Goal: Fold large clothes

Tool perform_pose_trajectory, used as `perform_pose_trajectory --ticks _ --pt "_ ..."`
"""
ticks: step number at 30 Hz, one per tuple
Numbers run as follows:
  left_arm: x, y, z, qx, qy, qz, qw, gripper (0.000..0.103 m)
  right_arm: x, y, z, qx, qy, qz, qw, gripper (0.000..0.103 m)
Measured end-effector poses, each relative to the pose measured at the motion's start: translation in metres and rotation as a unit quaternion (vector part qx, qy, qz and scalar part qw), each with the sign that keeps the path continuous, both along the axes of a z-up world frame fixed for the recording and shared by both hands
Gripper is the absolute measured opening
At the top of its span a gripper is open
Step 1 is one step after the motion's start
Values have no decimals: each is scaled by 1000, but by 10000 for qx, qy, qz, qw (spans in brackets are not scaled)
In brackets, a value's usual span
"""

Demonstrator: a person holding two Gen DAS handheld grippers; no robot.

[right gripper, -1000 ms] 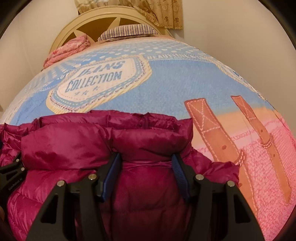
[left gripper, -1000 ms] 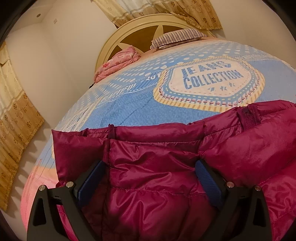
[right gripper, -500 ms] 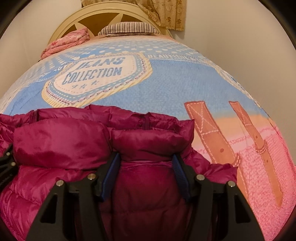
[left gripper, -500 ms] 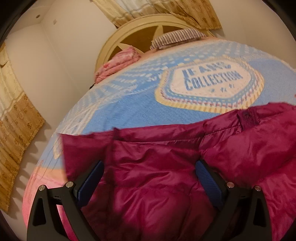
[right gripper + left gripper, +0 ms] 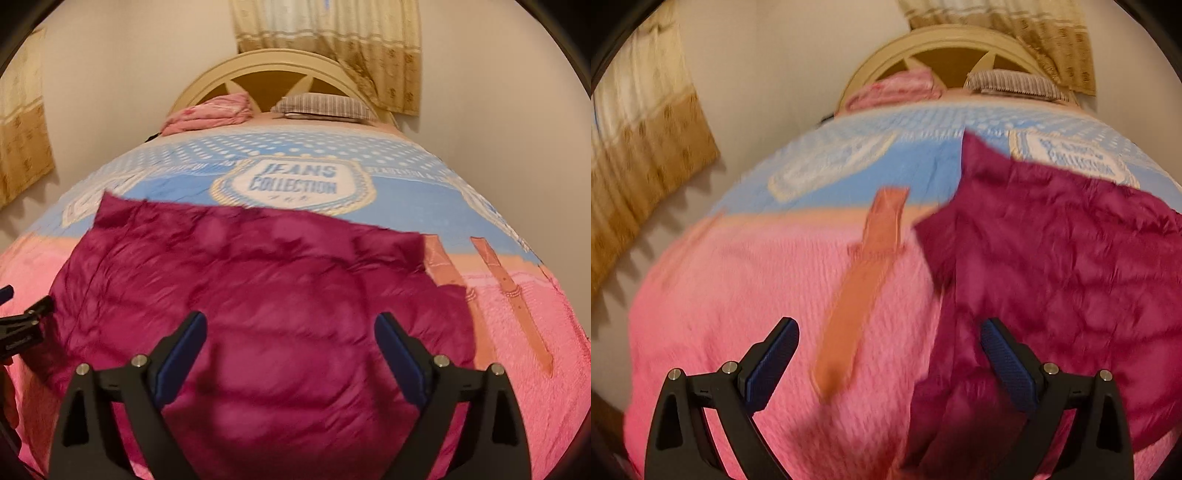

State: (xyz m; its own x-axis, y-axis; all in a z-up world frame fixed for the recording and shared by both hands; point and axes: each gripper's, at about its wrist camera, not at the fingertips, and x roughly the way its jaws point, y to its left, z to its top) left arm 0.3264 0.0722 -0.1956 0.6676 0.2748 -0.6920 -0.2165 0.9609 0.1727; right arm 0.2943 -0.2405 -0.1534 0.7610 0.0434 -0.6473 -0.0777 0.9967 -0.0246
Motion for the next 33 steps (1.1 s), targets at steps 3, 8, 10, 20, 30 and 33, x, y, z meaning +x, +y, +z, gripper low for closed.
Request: perform_pose_trajectory --ticks 3,8,10,20,30,33 --pt "-7 -4 -7 -94 -80 103 9999 99 -5 20 -21 -515 148 64 9985 94" --pt "-2 -24 -19 -402 -39 -186 9990 91 -1 22 -55 -795 448 16 9958 95" --pt "0 -26 -24 -594 28 -378 9975 67 2 18 -57 -755 574 -6 9955 99" --pt "-11 -34 -14 -799 -68 -749 9940 13 1 20 -58 -844 700 -188 9938 99" --pt "-58 -7 46 -381 -760 -552 9948 10 -5 71 -54 -1030 627 -8 9927 99" --pt "-70 5 64 -182 -880 -450 9949 10 -7 88 -50 -906 623 284 9935 99"
